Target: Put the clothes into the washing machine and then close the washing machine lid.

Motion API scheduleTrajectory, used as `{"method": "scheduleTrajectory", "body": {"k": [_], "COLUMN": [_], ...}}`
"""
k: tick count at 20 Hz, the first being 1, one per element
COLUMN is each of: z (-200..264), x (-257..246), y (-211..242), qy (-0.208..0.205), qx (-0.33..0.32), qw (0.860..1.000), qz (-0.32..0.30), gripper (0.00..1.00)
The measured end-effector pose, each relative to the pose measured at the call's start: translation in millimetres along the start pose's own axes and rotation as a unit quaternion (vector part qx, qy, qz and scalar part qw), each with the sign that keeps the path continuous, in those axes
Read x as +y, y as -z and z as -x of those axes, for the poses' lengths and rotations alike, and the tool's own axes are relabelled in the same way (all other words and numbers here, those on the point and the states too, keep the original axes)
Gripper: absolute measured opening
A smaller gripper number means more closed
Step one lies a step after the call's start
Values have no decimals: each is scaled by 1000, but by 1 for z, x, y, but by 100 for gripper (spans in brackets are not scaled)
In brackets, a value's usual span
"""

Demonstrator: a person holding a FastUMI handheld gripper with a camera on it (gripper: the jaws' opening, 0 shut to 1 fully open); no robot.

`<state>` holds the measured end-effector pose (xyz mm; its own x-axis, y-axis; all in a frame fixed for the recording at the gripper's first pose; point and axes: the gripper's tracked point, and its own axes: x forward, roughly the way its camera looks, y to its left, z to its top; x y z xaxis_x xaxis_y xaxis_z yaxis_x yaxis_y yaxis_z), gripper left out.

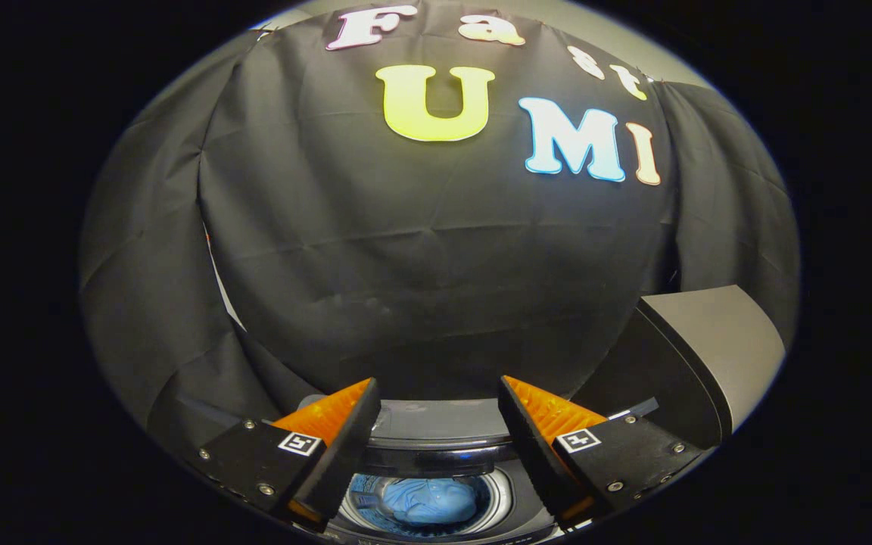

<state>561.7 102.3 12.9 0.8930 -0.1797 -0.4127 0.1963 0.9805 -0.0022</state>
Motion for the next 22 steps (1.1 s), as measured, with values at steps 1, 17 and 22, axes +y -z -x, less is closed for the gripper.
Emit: {"method": "scheduleTrajectory", "body": {"k": [1, 17, 22], "z": [3, 65, 87], "x": [1, 2, 1], "y": [2, 130, 167], "qy": [-1, -14, -9], "qx": [-4, 1, 23], "qw": [1000, 1000, 998], "qz": [-1, 23, 51], "gripper": [97, 96, 96]}}
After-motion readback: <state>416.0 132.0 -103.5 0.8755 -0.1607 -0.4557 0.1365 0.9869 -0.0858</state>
